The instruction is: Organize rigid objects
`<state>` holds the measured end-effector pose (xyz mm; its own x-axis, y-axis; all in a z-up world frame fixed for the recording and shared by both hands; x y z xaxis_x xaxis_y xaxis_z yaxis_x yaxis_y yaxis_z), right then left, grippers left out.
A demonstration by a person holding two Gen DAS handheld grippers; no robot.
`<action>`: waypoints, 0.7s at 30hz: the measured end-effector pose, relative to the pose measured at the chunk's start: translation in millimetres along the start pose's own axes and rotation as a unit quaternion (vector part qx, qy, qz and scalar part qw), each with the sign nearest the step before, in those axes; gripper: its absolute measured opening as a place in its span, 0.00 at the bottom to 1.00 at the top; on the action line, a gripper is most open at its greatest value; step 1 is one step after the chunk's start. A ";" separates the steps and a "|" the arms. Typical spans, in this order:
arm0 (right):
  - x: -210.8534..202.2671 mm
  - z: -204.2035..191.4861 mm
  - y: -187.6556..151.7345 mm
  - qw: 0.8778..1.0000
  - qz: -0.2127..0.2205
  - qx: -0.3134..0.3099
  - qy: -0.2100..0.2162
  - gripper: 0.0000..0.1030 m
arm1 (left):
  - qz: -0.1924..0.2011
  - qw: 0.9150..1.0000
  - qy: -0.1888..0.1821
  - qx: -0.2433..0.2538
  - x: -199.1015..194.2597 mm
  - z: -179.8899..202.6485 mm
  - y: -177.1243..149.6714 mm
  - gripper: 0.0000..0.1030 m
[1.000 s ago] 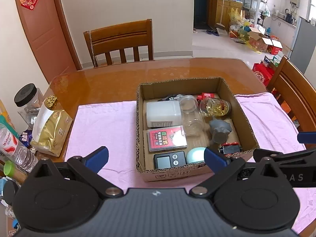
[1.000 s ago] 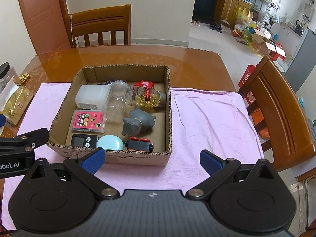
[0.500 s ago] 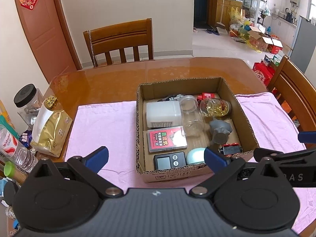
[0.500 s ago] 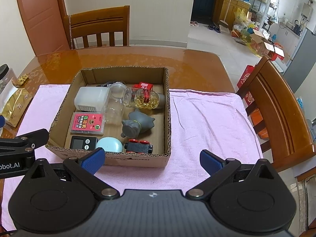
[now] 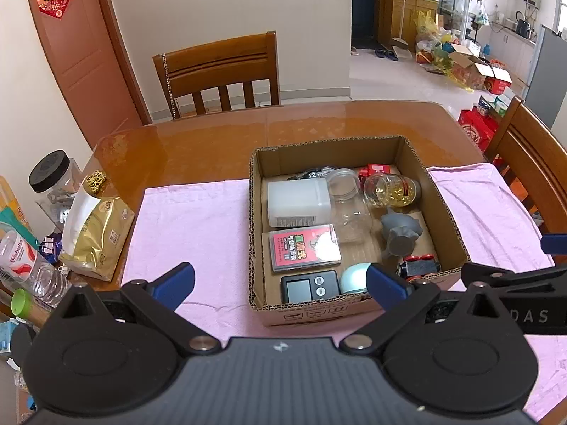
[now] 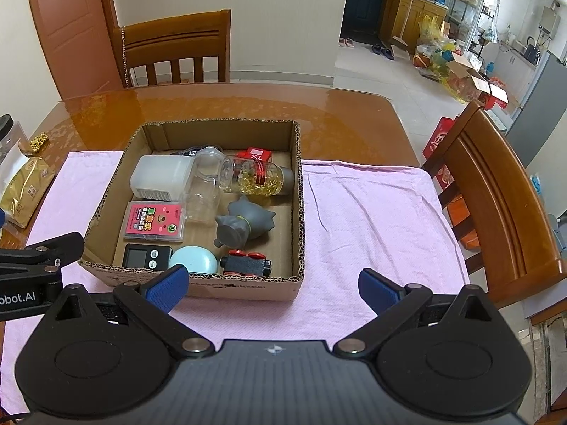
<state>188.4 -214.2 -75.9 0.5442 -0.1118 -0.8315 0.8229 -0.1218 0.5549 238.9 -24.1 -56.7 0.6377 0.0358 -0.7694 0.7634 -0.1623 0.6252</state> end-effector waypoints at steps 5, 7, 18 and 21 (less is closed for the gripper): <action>0.2 0.8 -1.0 1.000 -0.002 0.001 0.000 1.00 | -0.003 1.000 0.001 0.000 1.5 -0.5 -1.0 0.99; 0.1 0.9 -1.0 1.000 -0.002 0.001 -0.001 1.00 | -0.004 1.000 0.001 0.000 1.5 -0.6 -1.4 0.99; 0.1 -0.9 -1.2 1.000 -0.002 -0.002 -0.003 1.00 | -0.007 1.000 0.004 0.000 2.4 -1.7 -2.6 0.99; -0.1 -1.3 -0.8 1.000 -0.002 -0.002 -0.003 1.00 | -0.007 1.000 0.005 0.000 2.5 -1.8 -2.4 0.99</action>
Point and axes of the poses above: each gripper's, at about its wrist camera, not at the fingertips, and x roughly the way its jaws point, z to its right, y to its top, the point moved 7 cm from there along x, roughly the way its jaws point, and after that the axes turned 4 degrees about y, right-handed, at the moved point
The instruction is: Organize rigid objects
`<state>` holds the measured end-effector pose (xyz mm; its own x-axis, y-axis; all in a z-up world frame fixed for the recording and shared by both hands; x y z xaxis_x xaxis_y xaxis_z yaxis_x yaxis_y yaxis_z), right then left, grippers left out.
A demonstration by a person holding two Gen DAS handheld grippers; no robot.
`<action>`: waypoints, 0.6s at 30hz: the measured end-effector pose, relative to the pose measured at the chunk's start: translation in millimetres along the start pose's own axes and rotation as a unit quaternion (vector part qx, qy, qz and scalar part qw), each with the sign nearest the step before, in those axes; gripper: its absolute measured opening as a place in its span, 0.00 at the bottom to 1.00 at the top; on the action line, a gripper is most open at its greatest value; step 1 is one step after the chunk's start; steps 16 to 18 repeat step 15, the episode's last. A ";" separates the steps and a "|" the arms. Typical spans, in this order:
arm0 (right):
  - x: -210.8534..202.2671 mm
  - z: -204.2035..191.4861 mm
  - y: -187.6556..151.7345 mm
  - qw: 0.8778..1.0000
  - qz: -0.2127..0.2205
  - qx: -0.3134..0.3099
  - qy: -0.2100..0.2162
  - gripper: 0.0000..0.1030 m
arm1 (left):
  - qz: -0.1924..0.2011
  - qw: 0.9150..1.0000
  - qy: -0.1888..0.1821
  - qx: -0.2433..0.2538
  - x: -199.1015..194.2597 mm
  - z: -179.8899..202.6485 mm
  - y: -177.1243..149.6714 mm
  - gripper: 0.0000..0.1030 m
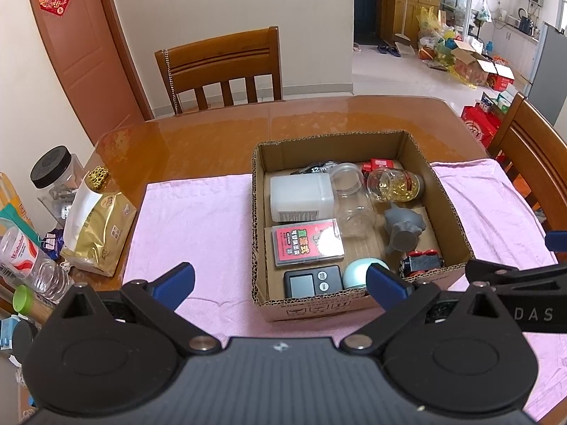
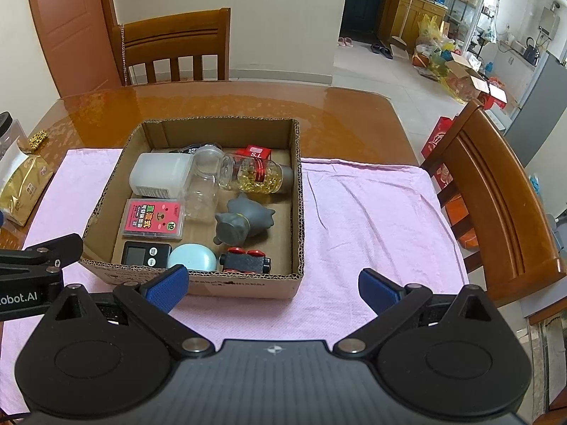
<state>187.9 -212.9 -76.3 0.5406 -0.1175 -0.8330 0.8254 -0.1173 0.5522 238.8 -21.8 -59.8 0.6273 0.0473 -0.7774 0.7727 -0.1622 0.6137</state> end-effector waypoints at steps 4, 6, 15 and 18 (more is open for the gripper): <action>0.2 0.2 1.3 1.000 0.002 0.002 -0.001 1.00 | -0.001 1.000 0.003 0.001 0.2 -0.8 -0.3 0.99; -0.1 0.4 1.6 1.000 0.002 0.002 0.000 1.00 | -0.003 1.000 0.004 0.002 0.8 -0.8 -1.0 0.99; -2.4 0.7 2.3 1.000 0.004 0.002 0.003 1.00 | -0.003 1.000 0.003 -0.001 -0.9 -1.0 -2.3 0.99; -2.4 0.7 2.3 1.000 0.004 0.002 0.003 1.00 | -0.003 1.000 0.003 -0.001 -0.9 -1.0 -2.3 0.99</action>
Point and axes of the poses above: each gripper's, at about its wrist camera, not at the fingertips, and x roughly the way its jaws point, z to its right, y to its top, the point moved 7 cm from there along x, roughly the way its jaws point, and after that the axes turned 4 degrees about y, right-handed, at the moved point
